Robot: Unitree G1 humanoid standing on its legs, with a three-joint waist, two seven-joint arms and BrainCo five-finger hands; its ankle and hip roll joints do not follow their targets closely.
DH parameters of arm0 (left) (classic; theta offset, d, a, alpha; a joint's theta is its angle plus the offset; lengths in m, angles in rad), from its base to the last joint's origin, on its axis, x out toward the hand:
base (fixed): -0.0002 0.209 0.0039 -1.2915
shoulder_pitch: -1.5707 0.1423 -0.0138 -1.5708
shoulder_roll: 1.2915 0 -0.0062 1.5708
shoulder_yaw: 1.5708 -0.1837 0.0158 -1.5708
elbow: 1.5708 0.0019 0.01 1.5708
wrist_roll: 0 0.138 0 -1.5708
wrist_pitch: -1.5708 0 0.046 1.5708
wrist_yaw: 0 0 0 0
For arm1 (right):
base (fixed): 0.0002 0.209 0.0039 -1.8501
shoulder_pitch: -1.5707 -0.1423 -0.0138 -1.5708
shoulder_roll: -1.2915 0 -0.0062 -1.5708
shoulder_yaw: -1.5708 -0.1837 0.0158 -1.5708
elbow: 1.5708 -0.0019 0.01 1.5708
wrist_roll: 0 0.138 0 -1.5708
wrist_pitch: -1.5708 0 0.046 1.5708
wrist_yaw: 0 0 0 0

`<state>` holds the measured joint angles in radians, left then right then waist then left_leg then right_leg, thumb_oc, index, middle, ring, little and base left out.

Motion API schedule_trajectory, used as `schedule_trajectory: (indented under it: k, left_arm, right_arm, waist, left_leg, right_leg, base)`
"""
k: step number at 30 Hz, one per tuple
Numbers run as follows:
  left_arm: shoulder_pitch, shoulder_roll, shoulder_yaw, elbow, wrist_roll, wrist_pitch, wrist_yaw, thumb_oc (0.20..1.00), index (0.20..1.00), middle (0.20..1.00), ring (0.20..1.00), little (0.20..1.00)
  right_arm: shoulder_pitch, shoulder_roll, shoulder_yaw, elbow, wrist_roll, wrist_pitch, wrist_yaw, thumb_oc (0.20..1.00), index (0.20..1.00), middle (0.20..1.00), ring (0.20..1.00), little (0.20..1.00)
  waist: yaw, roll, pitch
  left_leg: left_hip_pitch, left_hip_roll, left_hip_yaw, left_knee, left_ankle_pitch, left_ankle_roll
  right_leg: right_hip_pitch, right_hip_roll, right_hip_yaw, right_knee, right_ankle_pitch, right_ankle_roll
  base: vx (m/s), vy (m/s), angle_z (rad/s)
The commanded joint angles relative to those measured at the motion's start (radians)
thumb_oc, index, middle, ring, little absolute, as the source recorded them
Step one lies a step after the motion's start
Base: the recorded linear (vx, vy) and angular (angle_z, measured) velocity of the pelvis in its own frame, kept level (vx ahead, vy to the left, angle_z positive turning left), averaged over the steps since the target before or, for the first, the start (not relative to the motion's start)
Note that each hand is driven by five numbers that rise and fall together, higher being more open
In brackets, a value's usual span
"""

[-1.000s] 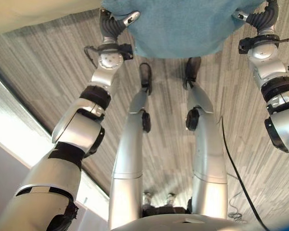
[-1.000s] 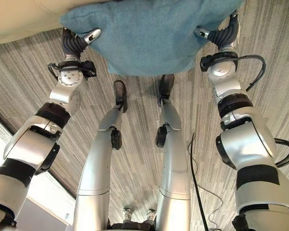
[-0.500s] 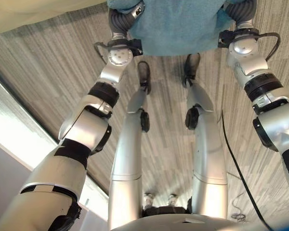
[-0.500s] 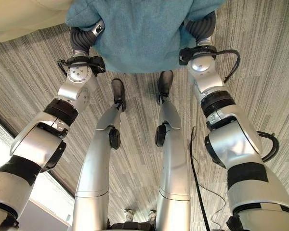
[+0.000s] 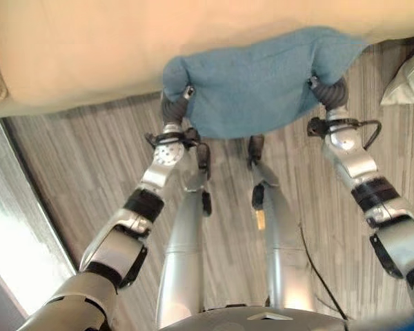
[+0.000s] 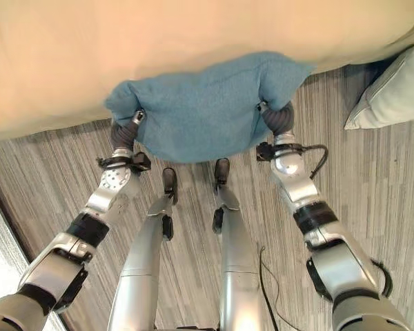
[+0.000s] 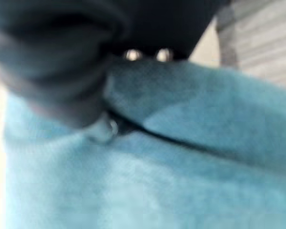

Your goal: Pick up all the scattered cushions and arrange them neatly on the sofa.

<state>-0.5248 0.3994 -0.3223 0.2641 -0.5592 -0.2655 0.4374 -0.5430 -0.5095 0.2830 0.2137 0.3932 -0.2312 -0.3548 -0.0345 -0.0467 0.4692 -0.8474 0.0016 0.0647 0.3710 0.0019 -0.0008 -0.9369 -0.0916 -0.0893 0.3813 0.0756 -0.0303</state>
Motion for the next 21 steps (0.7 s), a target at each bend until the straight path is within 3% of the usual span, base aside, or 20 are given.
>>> schedule_trajectory:
  k: [1,7,12,17,21]
  left_arm:
    - [-0.045,-0.054,-0.037,-0.063,0.087,-0.092,-0.076,0.2,0.2,0.2,0.2,0.2]
    - [0.181,-0.051,-0.007,-0.158,0.123,-0.091,-0.136,0.2,0.2,0.2,0.2,0.2]
    - [0.294,-0.022,0.002,-0.195,0.14,-0.08,-0.179,0.2,0.2,0.2,0.2,0.2]
    - [0.413,0.014,0.047,-0.227,0.146,-0.067,-0.213,0.2,0.2,0.2,0.2,0.2]
    - [0.496,0.003,0.096,-0.232,0.147,-0.048,-0.214,0.2,0.2,0.2,0.2,0.2]
  right_arm:
    - [-0.014,0.061,0.021,-0.061,-0.055,-0.117,0.084,0.2,0.2,0.2,0.2,0.2]
    - [0.231,0.088,-0.005,-0.164,-0.168,-0.098,0.109,0.2,0.2,0.2,0.2,0.2]
    - [0.345,0.094,-0.021,-0.184,-0.173,-0.09,0.141,0.2,0.2,0.2,0.2,0.2]
    - [0.415,0.085,-0.046,-0.176,-0.183,-0.073,0.168,0.2,0.2,0.2,0.2,0.2]
    - [0.421,0.082,-0.06,-0.169,-0.21,-0.047,0.177,0.2,0.2,0.2,0.2,0.2]
  waist:
    - [0.01,0.04,-0.117]
    - [0.013,0.024,-0.182]
    - [0.014,0.021,-0.223]
    - [0.03,0.015,-0.286]
    - [0.062,0.005,-0.34]
  left_leg:
    - [0.062,0.036,-0.082,-0.159,0.101,-0.081]
    - [0.375,0.04,-0.076,-0.281,0.107,-0.085]
    - [0.51,0.037,-0.071,-0.326,0.1,-0.079]
    - [0.654,0.022,-0.06,-0.334,0.048,-0.063]
    - [0.774,-0.003,-0.046,-0.341,-0.014,-0.03]
  right_leg:
    - [0.086,-0.032,-0.041,0.012,-0.086,0.109]
    - [0.436,-0.031,-0.077,-0.166,-0.061,0.128]
    - [0.587,-0.031,-0.088,-0.229,-0.051,0.14]
    - [0.756,-0.038,-0.096,-0.3,-0.056,0.157]
    - [0.866,-0.054,-0.084,-0.331,-0.049,0.179]
  base:
    - [0.08,0.027,0.06]
    - [0.13,0.041,0.08]
    - [0.14,0.075,0.06]
    - [0.16,0.101,0.05]
    - [0.2,0.182,-0.04]
